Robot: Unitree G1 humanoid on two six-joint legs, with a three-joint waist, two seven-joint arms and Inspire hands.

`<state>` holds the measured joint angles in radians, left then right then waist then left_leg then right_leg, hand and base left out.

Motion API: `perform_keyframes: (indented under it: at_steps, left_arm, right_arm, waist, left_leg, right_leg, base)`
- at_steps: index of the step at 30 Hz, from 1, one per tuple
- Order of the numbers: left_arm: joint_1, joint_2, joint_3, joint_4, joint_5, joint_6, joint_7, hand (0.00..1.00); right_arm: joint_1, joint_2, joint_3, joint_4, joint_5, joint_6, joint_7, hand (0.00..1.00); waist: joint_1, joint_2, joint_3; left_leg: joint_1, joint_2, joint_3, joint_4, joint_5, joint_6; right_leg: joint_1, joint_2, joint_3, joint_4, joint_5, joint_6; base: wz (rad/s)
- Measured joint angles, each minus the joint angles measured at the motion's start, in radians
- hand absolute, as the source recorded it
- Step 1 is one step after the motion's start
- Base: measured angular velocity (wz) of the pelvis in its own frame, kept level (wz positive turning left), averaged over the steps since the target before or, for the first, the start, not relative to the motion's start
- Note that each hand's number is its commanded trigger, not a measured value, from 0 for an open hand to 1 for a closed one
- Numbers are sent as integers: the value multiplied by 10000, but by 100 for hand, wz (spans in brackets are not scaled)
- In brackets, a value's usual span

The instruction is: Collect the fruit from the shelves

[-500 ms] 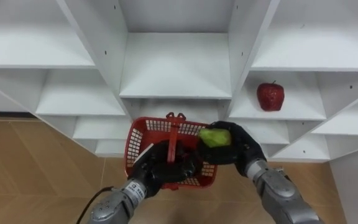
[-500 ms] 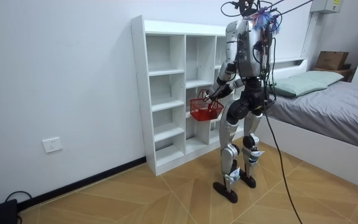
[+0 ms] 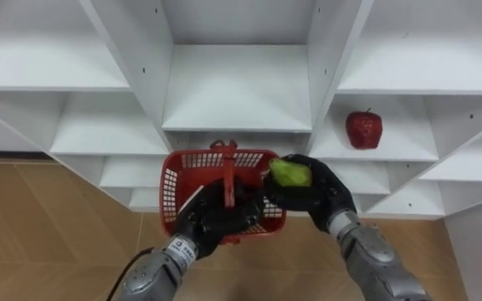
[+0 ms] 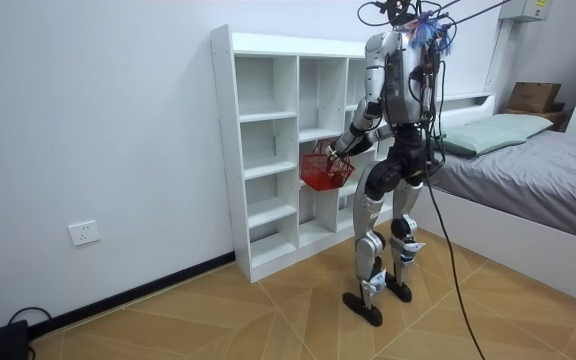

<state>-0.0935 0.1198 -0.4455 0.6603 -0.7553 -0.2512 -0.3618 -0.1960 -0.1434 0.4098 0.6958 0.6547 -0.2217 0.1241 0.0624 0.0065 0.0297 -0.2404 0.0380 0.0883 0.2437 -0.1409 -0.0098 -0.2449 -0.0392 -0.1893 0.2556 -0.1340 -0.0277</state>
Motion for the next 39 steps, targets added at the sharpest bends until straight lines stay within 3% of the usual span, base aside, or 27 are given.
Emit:
perform_keyframes:
  at_steps: [9,21,32,39]
  left_arm:
    - [0,-123,10,-129,3,-239,202,100]
    - [0,-155,56,-269,2,-462,257,100]
    - [104,-142,36,-258,37,-449,273,100]
    - [196,-123,-495,184,514,-83,265,100]
  right_arm:
    - [1,127,24,-16,940,0,-3,100]
    - [0,149,-37,-370,953,-5,-142,100]
    - [-13,198,-166,-919,966,-10,-240,100]
    - [-305,385,21,-1017,1131,-13,-122,100]
  waist:
    - [1,-2,0]
    - [-21,-21,11]
    - [-17,-35,21]
    - [-50,-54,33]
  left_leg:
    - [63,1,53,-40,0,0]
    - [125,14,171,-75,0,0]
    - [154,14,201,-114,0,0]
    - [201,17,221,-148,0,0]
  right_leg:
    - [3,7,60,26,1,-2]
    - [-14,38,239,26,2,-1]
    - [-22,58,357,-5,2,0]
    - [3,58,375,-3,5,0]
  base:
    - [-1]
    - [-2]
    - [0]
    - [0]
